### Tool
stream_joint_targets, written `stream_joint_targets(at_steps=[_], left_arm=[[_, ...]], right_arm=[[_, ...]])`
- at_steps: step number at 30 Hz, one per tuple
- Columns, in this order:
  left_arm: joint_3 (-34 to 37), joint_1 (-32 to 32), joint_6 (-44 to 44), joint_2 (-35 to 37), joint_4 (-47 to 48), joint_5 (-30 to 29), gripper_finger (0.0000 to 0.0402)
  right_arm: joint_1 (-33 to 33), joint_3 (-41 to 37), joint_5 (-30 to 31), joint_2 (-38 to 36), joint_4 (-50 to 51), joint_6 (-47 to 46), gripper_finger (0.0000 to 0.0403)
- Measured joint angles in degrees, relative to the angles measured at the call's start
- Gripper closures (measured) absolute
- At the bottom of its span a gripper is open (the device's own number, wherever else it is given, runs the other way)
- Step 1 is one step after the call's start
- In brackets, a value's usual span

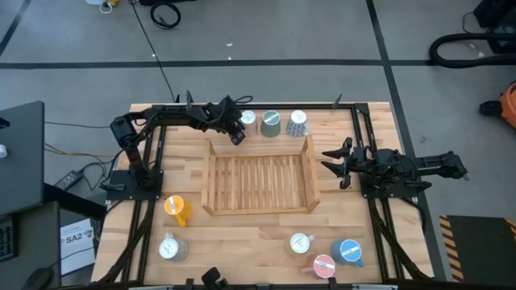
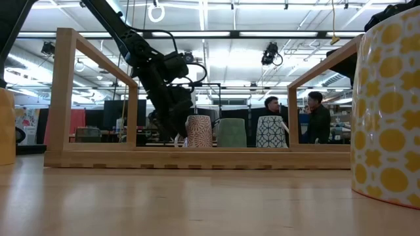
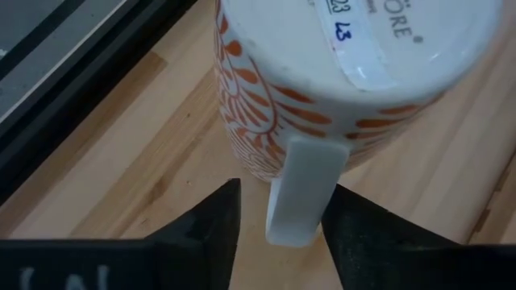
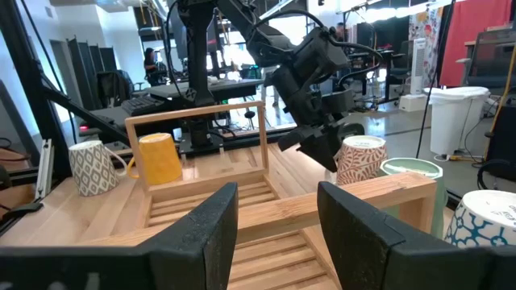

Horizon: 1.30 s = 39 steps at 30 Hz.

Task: Place coffee mugs
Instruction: Put the orange patterned mug on the shelf

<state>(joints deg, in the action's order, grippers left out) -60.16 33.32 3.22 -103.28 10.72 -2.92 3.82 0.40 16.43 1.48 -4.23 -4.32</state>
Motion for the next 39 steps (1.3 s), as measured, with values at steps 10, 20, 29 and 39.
stream_joint_targets(at_steps=[10,20,29,39], left_arm=[[0.0,0.0,0.0,0.0,0.0,0.0,0.0278],[0.0,0.0,0.0,0.0,0.0,-0.1,0.0317],[0.0,0.0,0.0,0.0,0.0,-0.1,0.0318],[0.0,0.0,-1.2,0.0,0.1,-0.1,0.0318]], right_arm=[[0.0,0.0,0.0,0.0,0.0,0.0,0.0226],[0.0,0.0,0.0,0.0,0.0,0.0,0.0226],[0.0,0.0,0.0,0.0,0.0,0.0,0.0226],[0.0,0.0,0.0,0.0,0.0,0.0,0.0226]])
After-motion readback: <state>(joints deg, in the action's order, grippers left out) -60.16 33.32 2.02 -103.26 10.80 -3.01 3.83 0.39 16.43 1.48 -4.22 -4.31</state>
